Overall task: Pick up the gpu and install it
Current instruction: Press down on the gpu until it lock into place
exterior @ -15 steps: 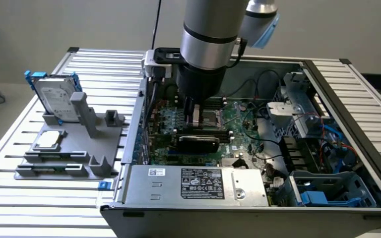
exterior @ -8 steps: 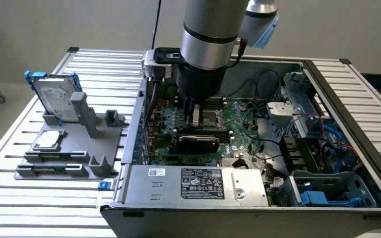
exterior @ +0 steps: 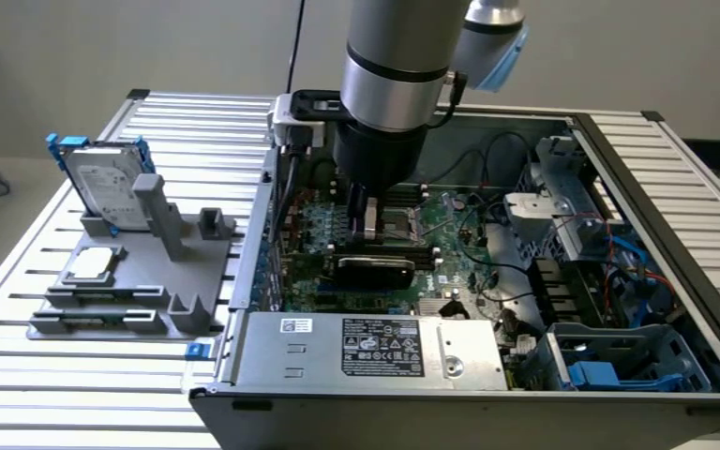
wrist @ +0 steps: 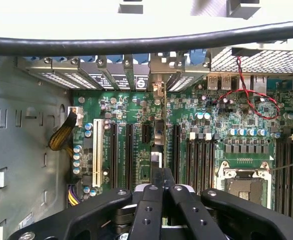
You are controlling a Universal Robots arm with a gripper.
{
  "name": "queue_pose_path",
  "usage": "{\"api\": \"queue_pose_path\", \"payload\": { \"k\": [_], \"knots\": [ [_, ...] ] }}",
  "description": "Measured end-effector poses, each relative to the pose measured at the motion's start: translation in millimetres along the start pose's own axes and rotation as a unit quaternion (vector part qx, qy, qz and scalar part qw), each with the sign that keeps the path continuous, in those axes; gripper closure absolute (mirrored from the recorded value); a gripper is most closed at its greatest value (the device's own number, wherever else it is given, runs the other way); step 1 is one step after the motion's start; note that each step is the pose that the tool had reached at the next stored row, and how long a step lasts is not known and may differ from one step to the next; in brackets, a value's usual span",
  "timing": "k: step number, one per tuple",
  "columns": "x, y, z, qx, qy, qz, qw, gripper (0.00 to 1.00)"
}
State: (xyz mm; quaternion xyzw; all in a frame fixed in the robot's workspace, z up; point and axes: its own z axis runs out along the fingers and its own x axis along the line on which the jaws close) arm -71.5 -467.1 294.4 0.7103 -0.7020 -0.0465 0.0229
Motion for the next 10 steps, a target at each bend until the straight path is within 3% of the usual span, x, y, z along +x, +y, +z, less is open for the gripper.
{"api": "queue_pose_path", "payload": {
  "k": [3, 7, 10],
  "knots": [
    [0.0, -0.1, 1.1, 0.0000, 0.0000, 0.000, 1.0000, 0.89],
    [-2.0, 10.2, 8.8, 0.0020, -0.0013, 0.000, 1.0000, 0.89],
    [-4.1, 11.0, 13.4, 0.0038, -0.0026, -0.001, 1.0000, 0.89]
  ]
}}
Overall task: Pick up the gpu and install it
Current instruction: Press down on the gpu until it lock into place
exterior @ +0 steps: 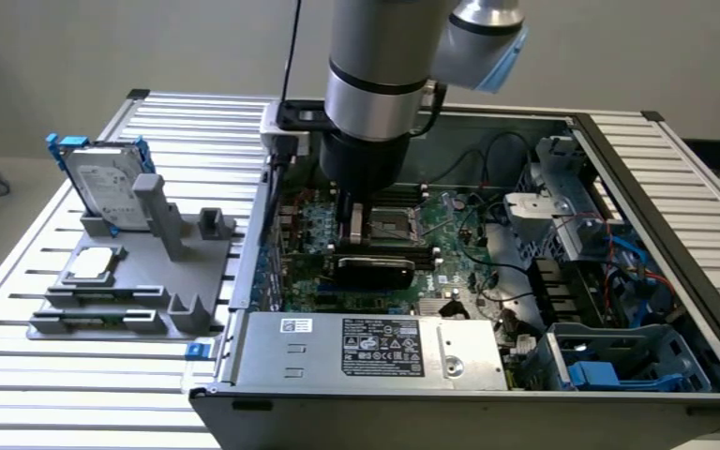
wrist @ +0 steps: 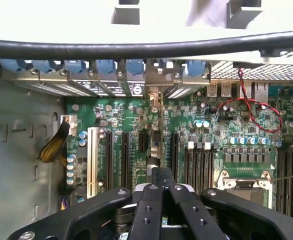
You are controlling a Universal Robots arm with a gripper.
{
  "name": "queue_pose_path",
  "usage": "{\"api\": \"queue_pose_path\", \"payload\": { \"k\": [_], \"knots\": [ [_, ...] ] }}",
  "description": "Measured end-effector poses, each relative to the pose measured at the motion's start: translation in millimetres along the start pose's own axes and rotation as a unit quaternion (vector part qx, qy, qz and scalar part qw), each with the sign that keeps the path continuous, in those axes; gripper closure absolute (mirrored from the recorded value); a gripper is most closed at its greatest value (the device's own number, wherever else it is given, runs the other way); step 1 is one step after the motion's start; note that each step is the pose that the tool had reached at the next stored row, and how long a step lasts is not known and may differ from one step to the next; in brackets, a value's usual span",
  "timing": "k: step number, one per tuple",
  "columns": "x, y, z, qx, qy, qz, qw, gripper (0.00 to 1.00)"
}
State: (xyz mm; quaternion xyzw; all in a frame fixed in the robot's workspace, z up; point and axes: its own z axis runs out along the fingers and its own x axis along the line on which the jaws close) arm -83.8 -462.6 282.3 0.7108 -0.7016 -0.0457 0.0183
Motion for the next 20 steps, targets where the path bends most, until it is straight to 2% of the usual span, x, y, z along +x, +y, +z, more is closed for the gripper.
{"api": "queue_pose_path", "payload": {
  "k": [8, 11, 14, 20],
  "knots": [
    [-2.4, -0.3, 3.5, 0.0110, 0.0002, -0.002, 0.9999, 0.89],
    [-2.5, -0.5, 4.8, 0.0143, 0.0002, -0.003, 0.9999, 0.89],
    [-2.7, -0.6, 6.2, 0.0153, 0.0004, -0.004, 0.9999, 0.89],
    [-3.7, -0.8, 8.1, 0.0155, 0.0003, -0.004, 0.9999, 0.89]
  ]
}}
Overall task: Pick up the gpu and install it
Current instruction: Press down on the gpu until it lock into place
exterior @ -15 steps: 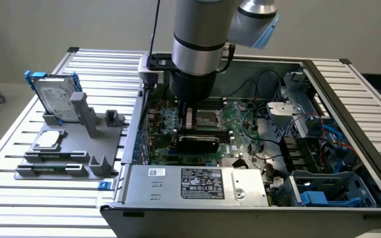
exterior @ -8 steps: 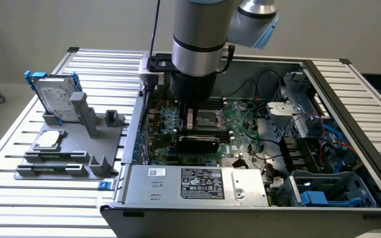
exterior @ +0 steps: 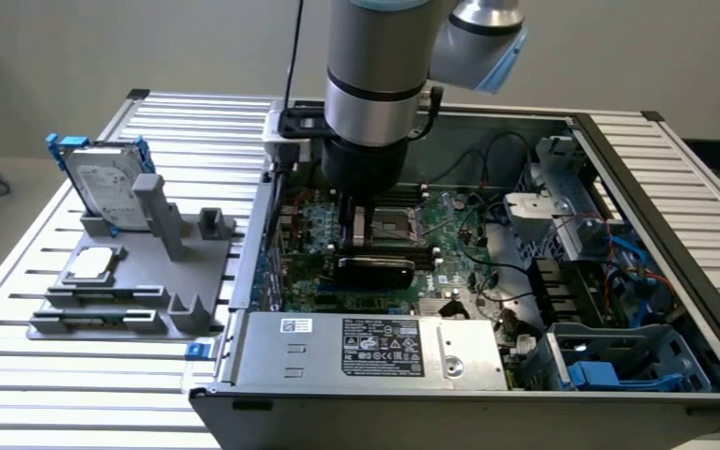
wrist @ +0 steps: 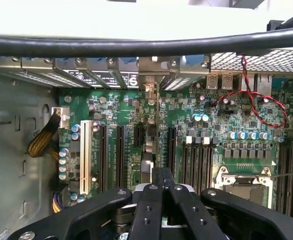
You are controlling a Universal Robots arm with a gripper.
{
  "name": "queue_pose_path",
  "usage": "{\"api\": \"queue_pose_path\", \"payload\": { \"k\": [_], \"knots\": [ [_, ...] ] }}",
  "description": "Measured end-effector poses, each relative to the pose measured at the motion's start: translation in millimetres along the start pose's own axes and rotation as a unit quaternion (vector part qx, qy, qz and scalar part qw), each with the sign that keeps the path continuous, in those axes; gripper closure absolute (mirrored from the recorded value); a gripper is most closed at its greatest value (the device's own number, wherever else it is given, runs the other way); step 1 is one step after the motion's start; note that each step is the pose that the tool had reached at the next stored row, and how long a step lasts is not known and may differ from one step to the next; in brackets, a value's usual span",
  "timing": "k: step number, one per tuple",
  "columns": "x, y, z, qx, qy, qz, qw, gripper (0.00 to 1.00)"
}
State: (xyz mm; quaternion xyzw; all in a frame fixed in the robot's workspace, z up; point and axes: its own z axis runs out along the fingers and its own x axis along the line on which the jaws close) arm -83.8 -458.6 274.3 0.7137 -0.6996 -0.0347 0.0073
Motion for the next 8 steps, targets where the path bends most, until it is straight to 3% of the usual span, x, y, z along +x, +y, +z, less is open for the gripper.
{"api": "queue_pose_path", "payload": {
  "k": [8],
  "knots": [
    [-0.9, -0.1, 2.4, 0.0000, 0.0000, 0.000, 1.0000, 0.89]
  ]
}}
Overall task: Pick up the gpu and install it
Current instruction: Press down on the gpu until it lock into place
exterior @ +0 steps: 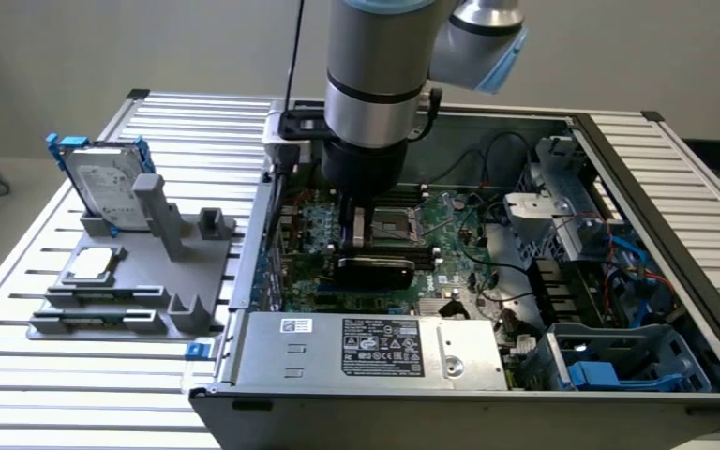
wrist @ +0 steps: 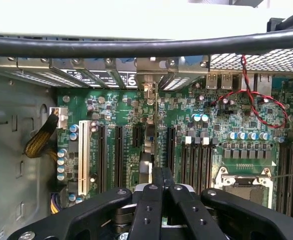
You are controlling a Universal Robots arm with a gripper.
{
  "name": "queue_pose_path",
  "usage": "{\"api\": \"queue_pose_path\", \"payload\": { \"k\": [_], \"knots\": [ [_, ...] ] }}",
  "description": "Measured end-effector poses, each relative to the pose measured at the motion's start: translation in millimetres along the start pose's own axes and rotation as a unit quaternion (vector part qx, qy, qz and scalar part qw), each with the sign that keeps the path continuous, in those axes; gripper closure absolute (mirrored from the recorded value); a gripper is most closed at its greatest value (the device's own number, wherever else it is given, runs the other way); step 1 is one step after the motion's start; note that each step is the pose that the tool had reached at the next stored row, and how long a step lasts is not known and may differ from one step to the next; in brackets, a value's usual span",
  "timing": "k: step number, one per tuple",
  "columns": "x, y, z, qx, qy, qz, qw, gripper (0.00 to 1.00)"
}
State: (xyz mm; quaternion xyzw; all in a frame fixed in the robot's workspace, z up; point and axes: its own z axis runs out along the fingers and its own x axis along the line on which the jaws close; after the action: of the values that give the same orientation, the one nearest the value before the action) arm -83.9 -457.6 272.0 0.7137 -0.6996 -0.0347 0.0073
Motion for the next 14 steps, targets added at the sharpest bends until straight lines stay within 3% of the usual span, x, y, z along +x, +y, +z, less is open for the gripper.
{"api": "queue_pose_path", "payload": {
  "k": [14],
  "knots": [
    [0.1, -0.3, 5.3, 0.0000, 0.0000, 0.000, 1.0000, 0.89]
  ]
}}
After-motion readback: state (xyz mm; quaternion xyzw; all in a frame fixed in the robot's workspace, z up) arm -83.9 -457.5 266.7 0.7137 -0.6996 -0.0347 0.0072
